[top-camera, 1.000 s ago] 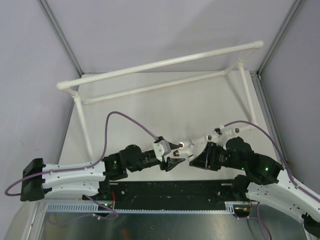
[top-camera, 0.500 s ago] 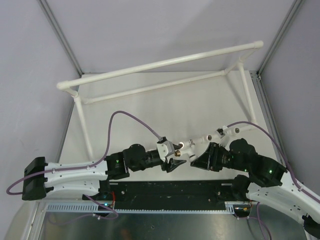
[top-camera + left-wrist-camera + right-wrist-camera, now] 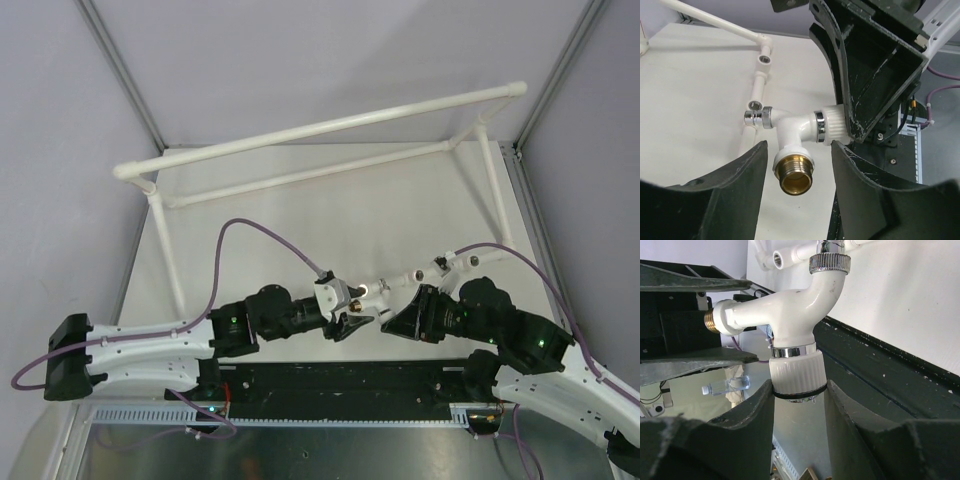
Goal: Install the water faucets
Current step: Pick up the water faucet from the center of the board.
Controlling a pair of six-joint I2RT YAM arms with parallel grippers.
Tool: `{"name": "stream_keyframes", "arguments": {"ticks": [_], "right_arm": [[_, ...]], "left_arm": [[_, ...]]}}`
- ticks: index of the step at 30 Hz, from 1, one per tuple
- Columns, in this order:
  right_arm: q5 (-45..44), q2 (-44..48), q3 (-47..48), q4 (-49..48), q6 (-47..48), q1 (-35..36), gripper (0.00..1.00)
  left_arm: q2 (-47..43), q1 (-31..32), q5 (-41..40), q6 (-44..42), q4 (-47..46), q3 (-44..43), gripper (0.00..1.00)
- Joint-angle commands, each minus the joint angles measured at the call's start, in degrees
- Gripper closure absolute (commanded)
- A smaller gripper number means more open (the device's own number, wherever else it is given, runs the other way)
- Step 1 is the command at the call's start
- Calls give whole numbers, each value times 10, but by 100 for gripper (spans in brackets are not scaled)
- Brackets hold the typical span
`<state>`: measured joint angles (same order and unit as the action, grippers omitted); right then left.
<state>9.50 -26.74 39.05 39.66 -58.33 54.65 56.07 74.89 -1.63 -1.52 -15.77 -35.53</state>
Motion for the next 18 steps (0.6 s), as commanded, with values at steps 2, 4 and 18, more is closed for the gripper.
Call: {"name": "stream_keyframes", "arguments": {"ticks": [2,4,18], "right_arm": [[-1,-1,24,-13,-3,4,100],[-1,-2,24,-13,-4,5,100],[-4,6,24,-7,-5,6,100]], "left_arm": [[5,4,10,-9,-14,-32,41],[8,4,11,-9,-14,-34,43],[20,4,12,-9,-9,-35,65]]}}
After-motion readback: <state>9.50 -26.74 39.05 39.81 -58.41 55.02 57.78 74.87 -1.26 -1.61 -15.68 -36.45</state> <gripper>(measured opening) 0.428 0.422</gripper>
